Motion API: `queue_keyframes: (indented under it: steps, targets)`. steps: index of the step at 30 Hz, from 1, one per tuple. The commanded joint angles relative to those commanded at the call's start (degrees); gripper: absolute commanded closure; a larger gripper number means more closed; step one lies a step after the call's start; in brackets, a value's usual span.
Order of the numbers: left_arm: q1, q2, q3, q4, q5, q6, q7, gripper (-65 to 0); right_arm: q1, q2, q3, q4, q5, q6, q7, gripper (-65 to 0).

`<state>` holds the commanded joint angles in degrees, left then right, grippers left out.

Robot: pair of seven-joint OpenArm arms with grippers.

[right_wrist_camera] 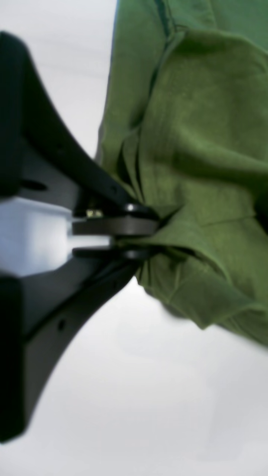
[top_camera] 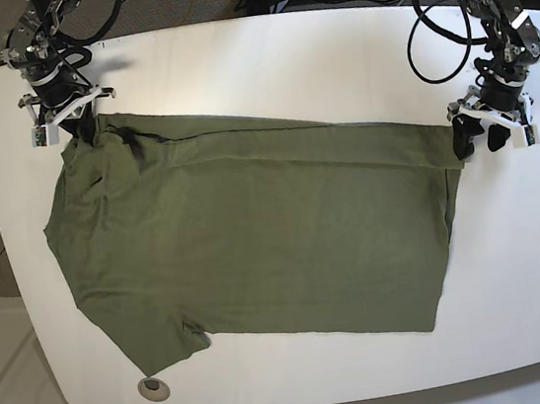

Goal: Fold the T-shirt properly

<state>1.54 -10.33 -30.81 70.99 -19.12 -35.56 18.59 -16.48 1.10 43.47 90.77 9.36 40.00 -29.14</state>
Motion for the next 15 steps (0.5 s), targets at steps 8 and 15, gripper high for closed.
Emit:
queue_keyframes:
  steps: [8,15]
  targets:
    - [-4.1,1.2,0.0,-9.4,4.9,-2.5,-2.0,-42.3,0.0,0.0,0.1,0.1,0.0,0.00,0.0,-4.2]
    - [-4.2,3.5,0.0,-10.4,6.9,-2.5,-2.0,-42.2,0.0,0.0,0.2,0.1,0.0,0.00,0.0,-4.2]
